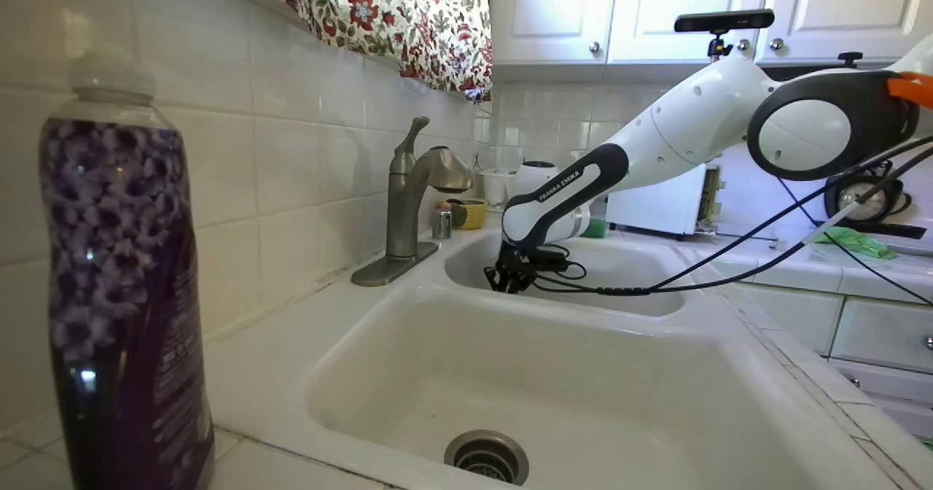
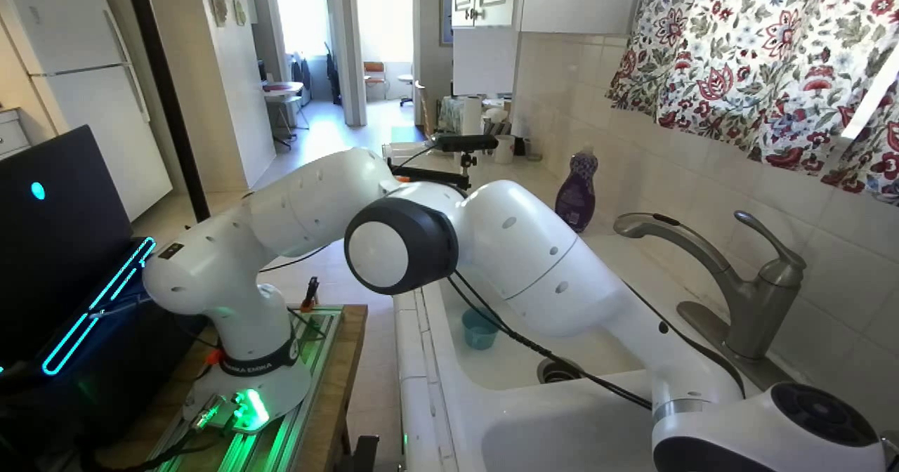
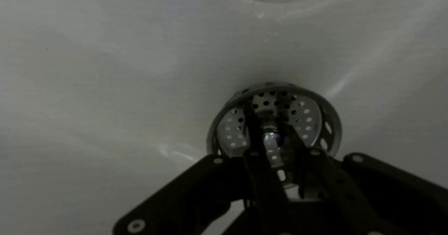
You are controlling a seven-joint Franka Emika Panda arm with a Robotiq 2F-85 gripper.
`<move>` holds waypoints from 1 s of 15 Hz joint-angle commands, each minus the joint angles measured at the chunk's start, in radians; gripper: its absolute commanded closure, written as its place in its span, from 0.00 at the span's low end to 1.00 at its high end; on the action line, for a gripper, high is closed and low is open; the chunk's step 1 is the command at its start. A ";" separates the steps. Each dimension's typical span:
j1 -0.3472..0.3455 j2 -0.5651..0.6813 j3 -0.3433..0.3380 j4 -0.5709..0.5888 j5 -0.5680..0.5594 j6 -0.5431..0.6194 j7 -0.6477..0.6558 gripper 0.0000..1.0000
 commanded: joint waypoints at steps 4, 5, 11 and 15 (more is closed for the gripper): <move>-0.006 0.064 -0.013 0.107 -0.018 -0.030 0.050 0.43; -0.007 0.058 -0.010 0.106 -0.018 -0.032 0.046 0.34; 0.013 -0.018 -0.029 0.055 -0.007 -0.093 0.022 0.00; 0.015 -0.097 -0.027 -0.001 -0.003 -0.136 0.000 0.00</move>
